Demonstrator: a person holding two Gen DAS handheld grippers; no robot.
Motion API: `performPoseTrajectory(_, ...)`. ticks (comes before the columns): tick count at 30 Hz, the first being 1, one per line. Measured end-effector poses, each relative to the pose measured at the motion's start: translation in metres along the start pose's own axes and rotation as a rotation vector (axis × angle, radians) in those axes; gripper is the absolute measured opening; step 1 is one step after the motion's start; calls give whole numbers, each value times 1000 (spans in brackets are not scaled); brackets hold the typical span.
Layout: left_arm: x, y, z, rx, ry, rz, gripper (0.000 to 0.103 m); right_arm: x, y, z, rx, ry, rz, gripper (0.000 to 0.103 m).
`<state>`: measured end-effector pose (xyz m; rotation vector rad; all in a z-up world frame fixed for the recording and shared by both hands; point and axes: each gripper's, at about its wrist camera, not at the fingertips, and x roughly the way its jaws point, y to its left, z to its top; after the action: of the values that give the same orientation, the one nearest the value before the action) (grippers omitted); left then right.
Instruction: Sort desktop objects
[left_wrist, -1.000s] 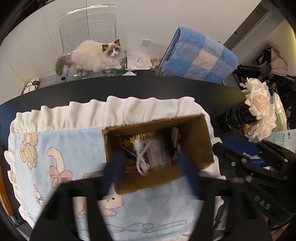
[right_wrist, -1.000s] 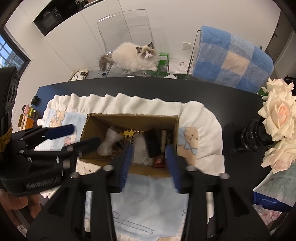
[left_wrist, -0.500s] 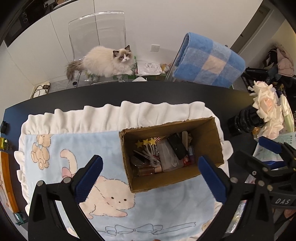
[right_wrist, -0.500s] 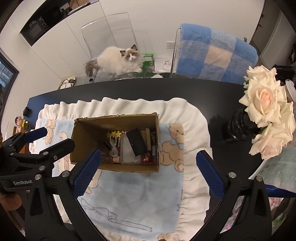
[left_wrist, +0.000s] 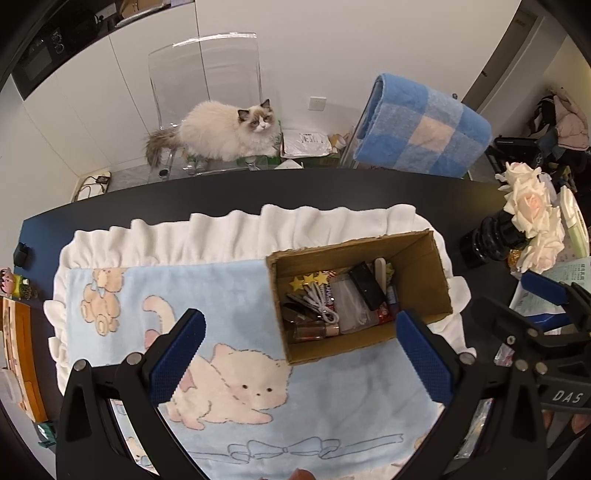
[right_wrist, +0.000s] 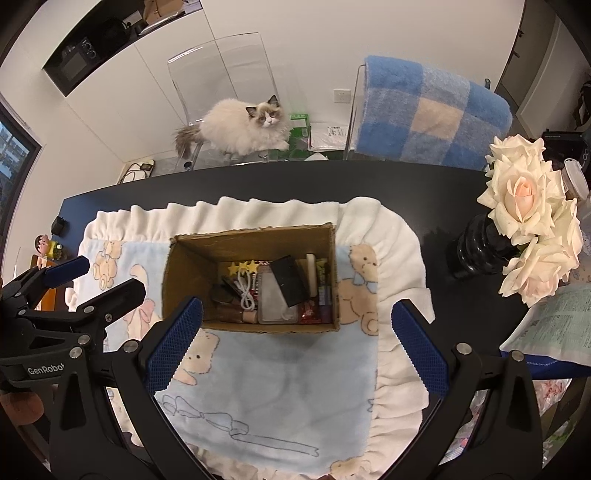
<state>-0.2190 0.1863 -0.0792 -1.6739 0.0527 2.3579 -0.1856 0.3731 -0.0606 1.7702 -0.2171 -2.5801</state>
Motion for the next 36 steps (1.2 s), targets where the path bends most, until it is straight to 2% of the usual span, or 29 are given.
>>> performPoseTrajectory(9, -28, 37, -18, -28, -25, 11, 103, -12, 38, -11, -10, -13, 2, 103)
performPoseTrajectory(17, -50, 79, -46, -49, -27, 26, 103, -23, 85, -29, -31, -16, 1, 103)
performPoseTrajectory(28, -82, 132, -96, -61, -7, 45, 103, -31, 154, -74, -53, 21, 11, 103)
performPoseTrajectory(36, -107, 159, -132, -53, -4, 53, 103, -44, 183, -107, -38, 53, 31, 103)
